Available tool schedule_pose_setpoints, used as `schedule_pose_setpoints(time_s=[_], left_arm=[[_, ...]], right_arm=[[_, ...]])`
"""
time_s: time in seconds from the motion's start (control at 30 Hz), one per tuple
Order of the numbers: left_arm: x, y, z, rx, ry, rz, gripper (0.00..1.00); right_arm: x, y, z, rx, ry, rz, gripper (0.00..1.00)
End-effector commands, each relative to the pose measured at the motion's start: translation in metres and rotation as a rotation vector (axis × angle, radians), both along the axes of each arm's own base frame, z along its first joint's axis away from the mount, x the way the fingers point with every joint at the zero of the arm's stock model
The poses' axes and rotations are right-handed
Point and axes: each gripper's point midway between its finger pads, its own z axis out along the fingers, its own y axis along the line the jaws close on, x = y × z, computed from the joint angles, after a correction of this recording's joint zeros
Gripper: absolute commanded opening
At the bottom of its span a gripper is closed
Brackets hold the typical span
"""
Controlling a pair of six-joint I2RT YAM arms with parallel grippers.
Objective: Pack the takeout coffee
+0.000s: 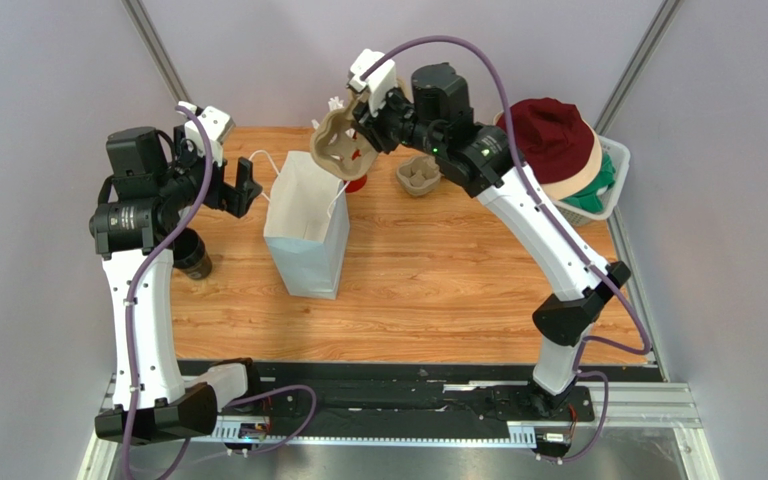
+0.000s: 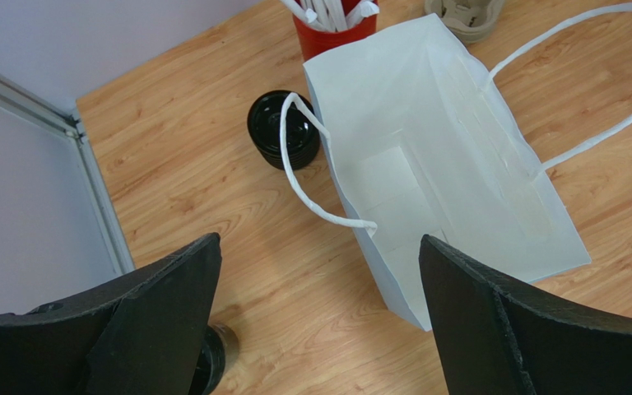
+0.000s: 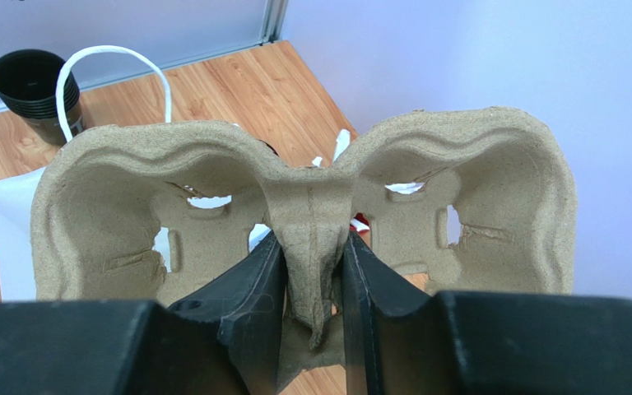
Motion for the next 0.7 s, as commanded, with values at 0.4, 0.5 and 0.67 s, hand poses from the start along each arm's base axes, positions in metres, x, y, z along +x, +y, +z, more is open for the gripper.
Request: schedule_pose_setpoints(time_s=[0.4, 0.5, 0.67], left_arm=[[0.011, -0.006, -0.013, -0.024, 0.021, -0.049, 0.74], [0.014, -0.006, -0.019, -0.024, 0.031, -0.050, 0.70], [0.017, -0.006, -0.028, -0.022, 0.041, -0.052, 0.67]], right_arm=[[-0.019, 0.095, -0.058, -0.206, -0.105, 0.073, 0.29], [-0.021, 0.102, -0.071, -0.253, -0.116, 0.082, 0.29], [-0.024, 0.106, -0.095, -0.327, -0.109, 0.091, 0.27]])
